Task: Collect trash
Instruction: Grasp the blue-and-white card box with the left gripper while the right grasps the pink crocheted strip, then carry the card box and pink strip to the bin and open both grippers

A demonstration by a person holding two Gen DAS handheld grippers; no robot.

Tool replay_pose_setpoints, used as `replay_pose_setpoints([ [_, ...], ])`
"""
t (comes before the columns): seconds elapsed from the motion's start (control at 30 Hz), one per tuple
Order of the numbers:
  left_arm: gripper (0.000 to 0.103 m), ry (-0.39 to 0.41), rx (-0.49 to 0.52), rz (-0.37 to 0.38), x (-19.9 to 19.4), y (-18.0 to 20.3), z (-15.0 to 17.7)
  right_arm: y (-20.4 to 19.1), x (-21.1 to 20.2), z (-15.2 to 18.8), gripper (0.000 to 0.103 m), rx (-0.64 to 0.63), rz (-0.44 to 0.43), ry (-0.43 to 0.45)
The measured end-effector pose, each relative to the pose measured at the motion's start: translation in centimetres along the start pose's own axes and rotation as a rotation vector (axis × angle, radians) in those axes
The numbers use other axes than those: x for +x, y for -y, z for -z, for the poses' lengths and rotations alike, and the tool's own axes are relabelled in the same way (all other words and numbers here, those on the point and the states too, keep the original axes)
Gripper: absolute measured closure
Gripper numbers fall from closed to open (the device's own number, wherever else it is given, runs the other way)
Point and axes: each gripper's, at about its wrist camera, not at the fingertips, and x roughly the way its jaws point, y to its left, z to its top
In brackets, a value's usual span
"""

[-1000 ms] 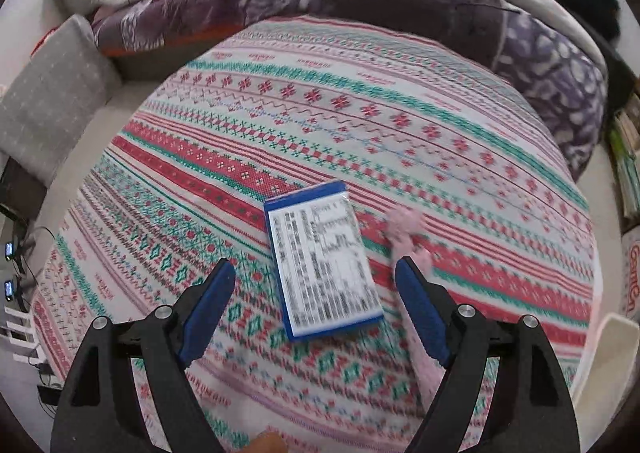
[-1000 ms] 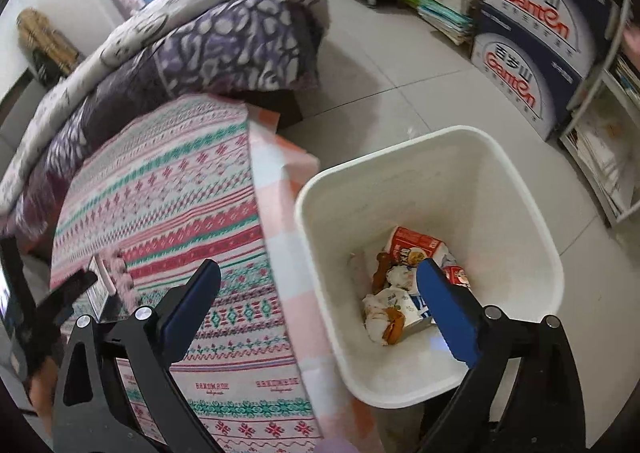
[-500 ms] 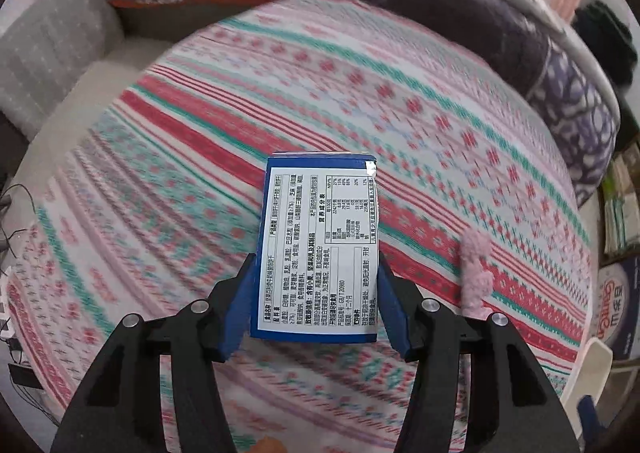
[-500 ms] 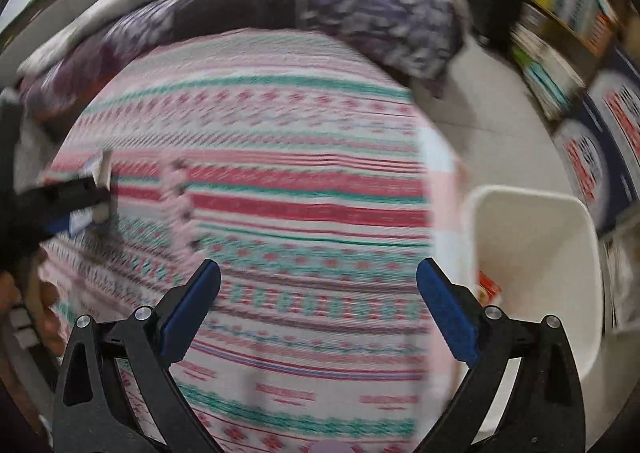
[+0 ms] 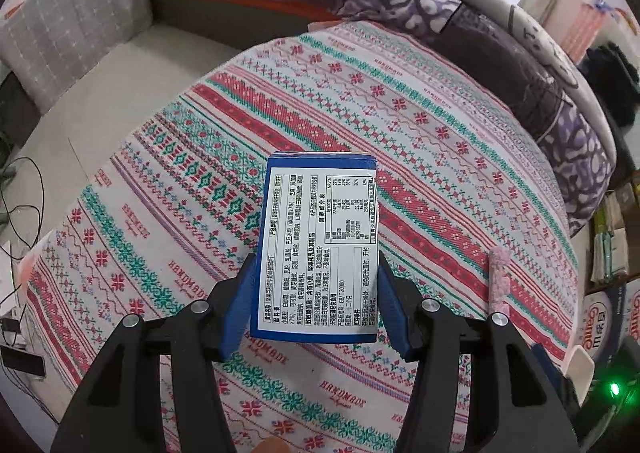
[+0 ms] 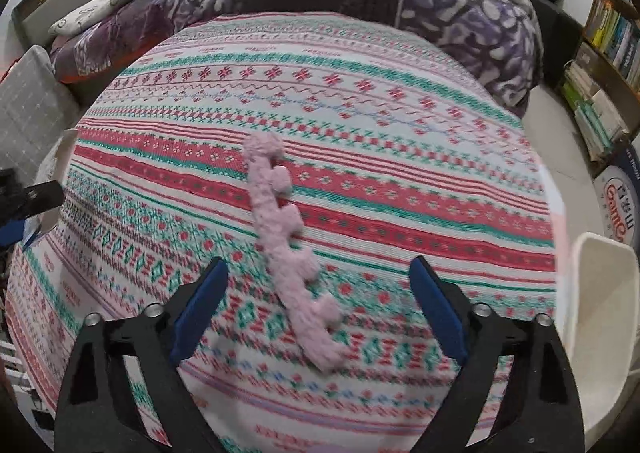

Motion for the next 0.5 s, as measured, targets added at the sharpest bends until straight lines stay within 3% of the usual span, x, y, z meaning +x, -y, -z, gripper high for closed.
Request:
replay_pose_setpoints([
  [0.1, 0.048, 0.025, 0.033, 0.000, -1.0, 0.3, 0.3, -0.6, 0.8, -0.1, 0.047, 0.009, -0.010, -0.022],
  [0.13, 0.048, 0.035, 0.050, -0.003, -1.3, 0.6, 0.5, -0.8, 0.6, -0.3, 0.074, 0.009, -0.002, -0.012],
  [0.17, 0.048, 0.041, 0.060, -0.004, -1.4, 0.6, 0.5, -0.7, 0.6, -0.5, 0.078, 0.023, -0.023, -0.017],
  [0.23, 0.048, 0.060, 0.083, -0.009, -2.0, 0.8, 0.7, 0.0, 0.2, -0.7, 0.079, 0.090, -0.097, -0.026],
  [0.5, 0.048, 0.128, 0.104, 0.013, -4.2, 1.4, 0.7, 0.8, -3.2, -1.2, 0.079, 0.147, -0.145, 0.063],
])
